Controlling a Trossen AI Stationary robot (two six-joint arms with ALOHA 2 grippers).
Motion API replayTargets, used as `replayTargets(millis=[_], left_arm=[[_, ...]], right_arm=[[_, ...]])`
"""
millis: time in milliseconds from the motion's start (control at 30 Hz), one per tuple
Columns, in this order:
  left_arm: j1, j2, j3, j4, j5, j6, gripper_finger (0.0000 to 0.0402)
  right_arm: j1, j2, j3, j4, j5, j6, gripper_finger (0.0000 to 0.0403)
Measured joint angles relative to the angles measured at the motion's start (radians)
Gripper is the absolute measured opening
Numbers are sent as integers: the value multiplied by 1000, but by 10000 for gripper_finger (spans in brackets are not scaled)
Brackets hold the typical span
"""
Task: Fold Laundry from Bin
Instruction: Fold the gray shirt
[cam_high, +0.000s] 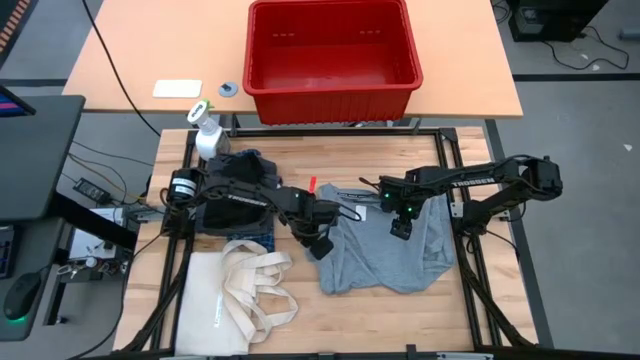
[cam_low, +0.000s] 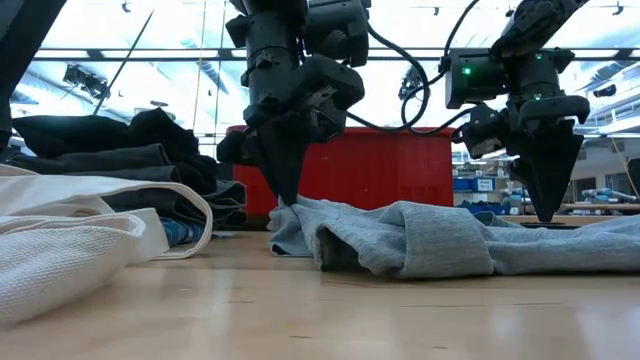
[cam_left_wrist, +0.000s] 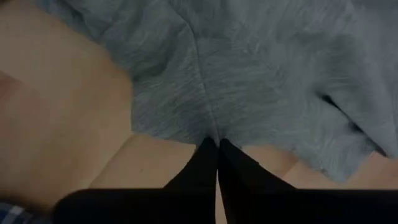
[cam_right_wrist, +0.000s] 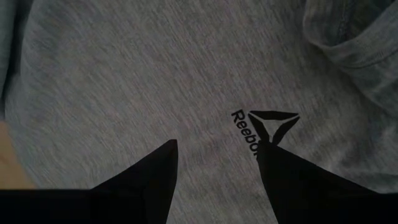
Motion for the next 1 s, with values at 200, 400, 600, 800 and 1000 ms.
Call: replayTargets(millis=[200,400,600,800,1000], left_arm=[[24,-26,0,-34,32,50,4],[47,-64,0,-16,141,129,4],[50,-64,0,-25,163,177,5],[46,-63,0,-30,127,165,30],[38,-62,0,-22,56,201,103]], right_arm=[[0,0,0,-5,0,-9,228],[0,0,0,-18,10,-44,228],[-2,21,-7,1,46,-77,228],[-6,59,-14,8,42,-78,228],[-6,75,-14,12,8,-78,228]])
